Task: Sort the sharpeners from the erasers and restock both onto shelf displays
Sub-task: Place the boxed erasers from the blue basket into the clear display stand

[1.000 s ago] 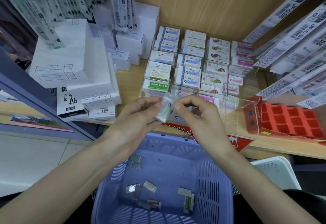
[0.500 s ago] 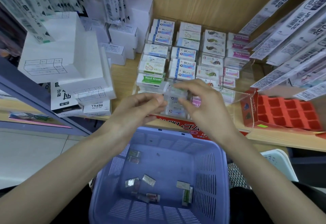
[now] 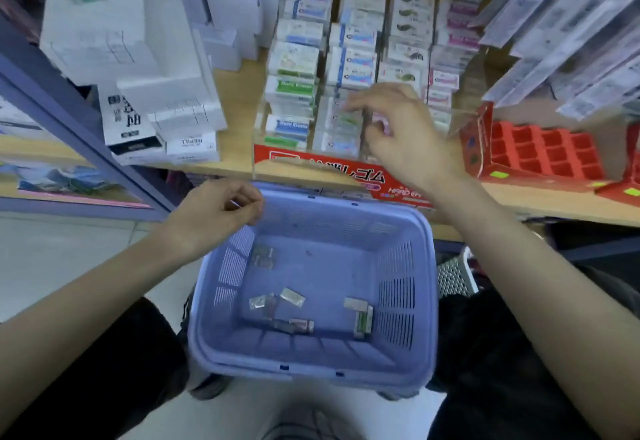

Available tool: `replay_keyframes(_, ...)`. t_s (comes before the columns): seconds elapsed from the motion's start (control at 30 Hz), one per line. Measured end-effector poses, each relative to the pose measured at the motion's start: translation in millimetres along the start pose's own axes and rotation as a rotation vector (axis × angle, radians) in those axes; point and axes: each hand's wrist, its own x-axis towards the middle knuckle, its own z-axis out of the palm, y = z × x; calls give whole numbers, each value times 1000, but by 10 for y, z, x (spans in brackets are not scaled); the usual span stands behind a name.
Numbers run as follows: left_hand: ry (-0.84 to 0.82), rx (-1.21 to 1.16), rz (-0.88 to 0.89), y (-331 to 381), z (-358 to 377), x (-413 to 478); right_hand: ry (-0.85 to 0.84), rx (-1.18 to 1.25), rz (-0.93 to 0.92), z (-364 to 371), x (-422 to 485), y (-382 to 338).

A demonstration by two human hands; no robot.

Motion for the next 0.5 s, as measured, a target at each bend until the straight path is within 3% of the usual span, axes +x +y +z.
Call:
replay_keyframes(0.07, -48, 192, 75, -114, 165, -65, 118, 91, -66, -63, -183, -66)
replay_keyframes(0.13, 97, 380, 234, -305, 353, -118, 95, 166, -37, 57, -492, -45)
replay_keyframes(0.2, 198, 559, 293, -603, 516, -141, -180, 105, 57, 370, -840, 124)
replay_keyframes(0.3, 170, 781, 176, -1154, 663, -128, -996, -85, 252, 967, -1328, 637)
replay_keyframes(0.33, 144, 815, 121, -1273, 705, -129, -1167, -114, 315, 1158, -1476, 821)
replay_keyframes(0.4, 116, 884, 77, -1437, 780, -138, -1258, -151, 406, 1532, -1742, 1135)
replay_keyframes(0.5, 164, 916, 97, -1504, 820, -135, -1165, -287, 357, 2010, -1961, 1445)
